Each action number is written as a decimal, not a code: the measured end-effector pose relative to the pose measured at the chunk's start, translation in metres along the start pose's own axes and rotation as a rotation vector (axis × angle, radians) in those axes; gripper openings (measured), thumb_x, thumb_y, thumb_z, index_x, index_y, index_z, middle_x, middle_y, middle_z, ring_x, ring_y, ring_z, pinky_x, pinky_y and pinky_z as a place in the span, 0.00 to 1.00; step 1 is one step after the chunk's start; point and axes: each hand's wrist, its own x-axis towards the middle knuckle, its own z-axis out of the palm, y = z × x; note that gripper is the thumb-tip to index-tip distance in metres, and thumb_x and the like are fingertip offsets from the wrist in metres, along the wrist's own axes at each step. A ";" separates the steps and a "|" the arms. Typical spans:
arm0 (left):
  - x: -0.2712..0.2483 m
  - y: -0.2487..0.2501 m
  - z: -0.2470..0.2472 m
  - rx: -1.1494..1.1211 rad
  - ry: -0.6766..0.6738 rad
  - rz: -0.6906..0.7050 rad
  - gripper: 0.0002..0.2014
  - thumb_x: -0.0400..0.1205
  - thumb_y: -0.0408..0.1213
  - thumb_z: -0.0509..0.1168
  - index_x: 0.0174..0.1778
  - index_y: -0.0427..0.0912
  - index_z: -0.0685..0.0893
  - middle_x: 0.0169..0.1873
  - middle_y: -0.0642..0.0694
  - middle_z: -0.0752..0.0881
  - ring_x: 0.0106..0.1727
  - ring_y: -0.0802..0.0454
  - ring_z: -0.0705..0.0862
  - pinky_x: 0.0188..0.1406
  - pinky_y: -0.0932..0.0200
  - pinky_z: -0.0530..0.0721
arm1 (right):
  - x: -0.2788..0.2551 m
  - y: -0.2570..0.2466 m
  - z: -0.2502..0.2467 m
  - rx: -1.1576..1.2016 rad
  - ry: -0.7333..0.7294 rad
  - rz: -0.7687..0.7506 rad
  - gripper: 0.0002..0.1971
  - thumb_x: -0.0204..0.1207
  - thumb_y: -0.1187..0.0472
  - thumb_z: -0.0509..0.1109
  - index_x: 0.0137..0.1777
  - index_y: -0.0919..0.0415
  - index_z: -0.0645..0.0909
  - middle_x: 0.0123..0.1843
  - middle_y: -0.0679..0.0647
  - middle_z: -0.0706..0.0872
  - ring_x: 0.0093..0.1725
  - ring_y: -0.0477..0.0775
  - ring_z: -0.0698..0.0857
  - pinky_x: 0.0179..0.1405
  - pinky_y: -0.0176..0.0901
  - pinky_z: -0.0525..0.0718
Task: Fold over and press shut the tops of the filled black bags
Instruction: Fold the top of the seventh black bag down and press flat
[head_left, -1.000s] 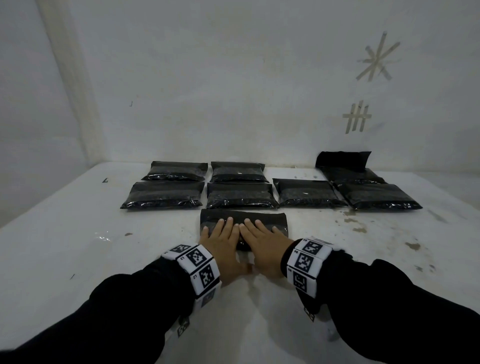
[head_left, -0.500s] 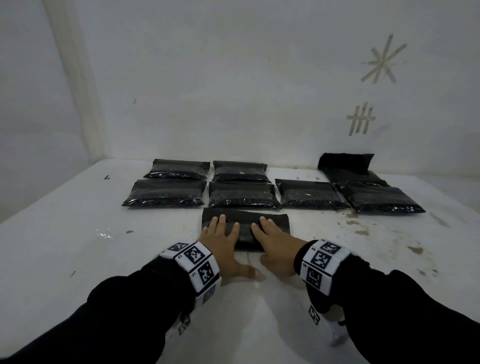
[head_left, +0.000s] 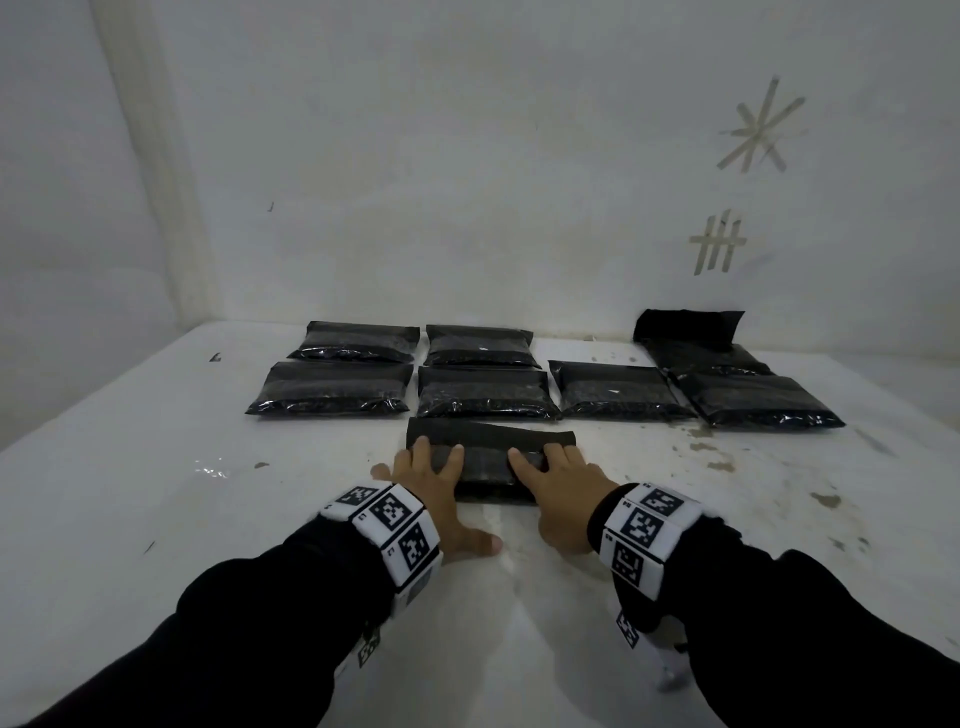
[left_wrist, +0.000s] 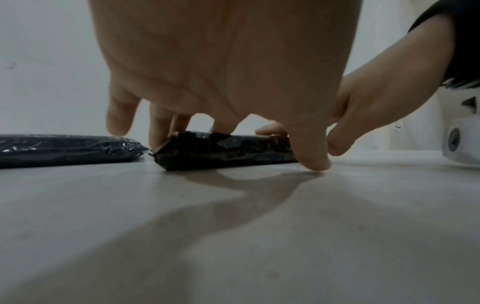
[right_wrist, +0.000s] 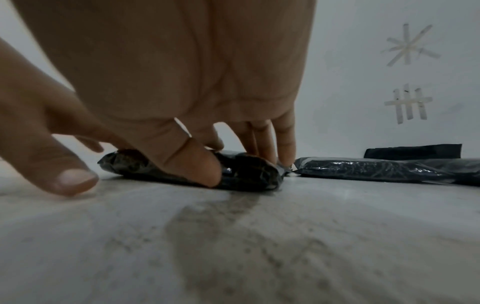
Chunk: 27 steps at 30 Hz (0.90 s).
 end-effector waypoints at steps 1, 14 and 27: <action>-0.001 0.001 -0.001 -0.042 -0.017 -0.001 0.58 0.68 0.75 0.59 0.83 0.51 0.35 0.82 0.39 0.39 0.83 0.39 0.46 0.80 0.38 0.54 | 0.000 0.001 0.000 0.056 -0.005 0.005 0.41 0.78 0.63 0.61 0.84 0.56 0.38 0.80 0.63 0.55 0.78 0.63 0.58 0.74 0.53 0.67; -0.006 -0.004 -0.015 -0.222 -0.145 0.019 0.53 0.77 0.63 0.62 0.82 0.37 0.34 0.80 0.33 0.32 0.84 0.40 0.45 0.82 0.47 0.55 | -0.003 0.009 -0.002 0.266 -0.144 0.041 0.36 0.81 0.69 0.52 0.83 0.61 0.35 0.83 0.66 0.32 0.83 0.65 0.52 0.78 0.53 0.65; 0.010 -0.028 -0.019 -0.399 0.207 0.048 0.18 0.82 0.29 0.60 0.66 0.45 0.83 0.62 0.41 0.83 0.65 0.43 0.80 0.61 0.60 0.76 | 0.012 0.019 0.003 0.374 0.180 0.143 0.20 0.82 0.61 0.63 0.74 0.61 0.73 0.69 0.61 0.79 0.69 0.60 0.77 0.66 0.47 0.77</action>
